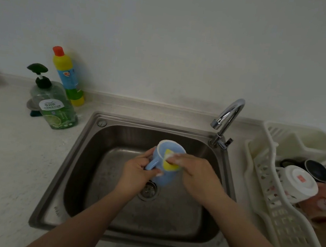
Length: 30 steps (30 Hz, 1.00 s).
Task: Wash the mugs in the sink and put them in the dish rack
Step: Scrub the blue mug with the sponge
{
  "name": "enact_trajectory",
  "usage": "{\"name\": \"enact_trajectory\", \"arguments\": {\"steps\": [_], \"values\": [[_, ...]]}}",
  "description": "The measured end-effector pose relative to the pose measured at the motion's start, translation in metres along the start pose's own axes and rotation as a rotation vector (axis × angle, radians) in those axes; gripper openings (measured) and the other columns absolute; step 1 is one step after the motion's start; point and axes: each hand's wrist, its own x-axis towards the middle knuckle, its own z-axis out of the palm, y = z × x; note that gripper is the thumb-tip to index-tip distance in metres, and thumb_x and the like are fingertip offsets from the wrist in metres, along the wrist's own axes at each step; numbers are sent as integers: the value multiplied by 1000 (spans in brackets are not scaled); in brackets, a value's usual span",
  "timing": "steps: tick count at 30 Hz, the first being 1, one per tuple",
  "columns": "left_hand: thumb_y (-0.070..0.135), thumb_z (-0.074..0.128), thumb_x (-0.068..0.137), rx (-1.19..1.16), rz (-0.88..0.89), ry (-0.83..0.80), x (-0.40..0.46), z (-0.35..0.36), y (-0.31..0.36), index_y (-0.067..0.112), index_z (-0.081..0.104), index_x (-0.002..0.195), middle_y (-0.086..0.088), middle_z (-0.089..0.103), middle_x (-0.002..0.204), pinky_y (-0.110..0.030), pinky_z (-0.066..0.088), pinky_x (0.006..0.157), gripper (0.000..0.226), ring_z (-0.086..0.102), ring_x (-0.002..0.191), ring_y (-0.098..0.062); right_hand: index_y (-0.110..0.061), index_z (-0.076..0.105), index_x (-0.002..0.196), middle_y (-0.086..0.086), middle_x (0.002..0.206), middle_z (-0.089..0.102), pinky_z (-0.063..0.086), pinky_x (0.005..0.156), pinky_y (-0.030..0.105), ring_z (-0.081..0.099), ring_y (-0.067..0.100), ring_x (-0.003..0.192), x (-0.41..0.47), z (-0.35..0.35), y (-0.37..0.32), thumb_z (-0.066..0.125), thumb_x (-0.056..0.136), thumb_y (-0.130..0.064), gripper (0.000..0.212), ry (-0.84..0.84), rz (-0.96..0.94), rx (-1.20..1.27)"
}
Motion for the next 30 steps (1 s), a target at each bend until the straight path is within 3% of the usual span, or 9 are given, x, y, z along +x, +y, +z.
{"name": "enact_trajectory", "arguments": {"steps": [3,6,8,11,13,18,23,27,30], "values": [[9,83,71,22,19,-43,-3,-1,-2,14,75,100,23,52,133,-11,52,80,30,59,105,9,-16,66,123,5,132,60,35,112,29,54,18,124,0,-5,22,54,92,0,37,88,66,-18],[5,81,73,-15,12,-53,-6,5,5,17,74,91,21,54,129,-6,49,75,23,57,96,21,-21,59,131,2,136,57,40,109,38,52,16,124,20,7,14,50,99,-13,35,43,51,24],[6,80,75,-7,-7,-31,-3,6,4,17,74,97,21,53,127,-3,47,72,25,57,90,21,-24,58,131,2,133,58,45,104,37,55,17,120,16,11,4,49,99,-18,34,-9,24,4],[8,82,73,33,15,-29,-5,1,-2,13,74,107,23,51,129,-4,47,76,36,55,98,17,-21,66,122,1,127,64,42,103,23,58,15,115,-10,-1,12,52,97,-10,30,10,34,-8],[9,83,72,45,42,-63,-7,2,-2,17,74,102,24,51,130,-6,48,77,33,56,100,18,-17,68,119,2,128,63,36,100,15,57,15,117,-4,-7,24,51,95,-5,32,41,94,-32],[3,81,74,-2,12,-15,-4,8,4,5,75,92,17,55,129,-6,49,71,19,58,87,23,-21,63,127,4,132,60,45,104,38,56,19,120,18,6,3,49,96,-9,36,31,-1,20],[10,84,71,71,72,-42,-4,0,0,14,75,95,28,49,129,-7,49,76,26,56,98,21,-16,68,120,4,128,63,40,102,26,58,20,118,-2,-10,23,53,94,-3,33,61,61,-43],[2,81,72,4,48,-20,-3,9,5,3,76,92,16,55,132,-7,50,73,21,58,90,22,-21,59,132,3,137,56,41,107,33,52,17,122,23,2,4,46,99,-12,36,25,62,-10],[6,81,73,32,45,-4,-3,2,0,11,75,103,23,51,130,-3,47,73,30,55,91,26,-23,61,129,3,130,60,44,103,34,56,18,116,5,-2,-1,47,98,-14,35,-27,56,-28]]}}
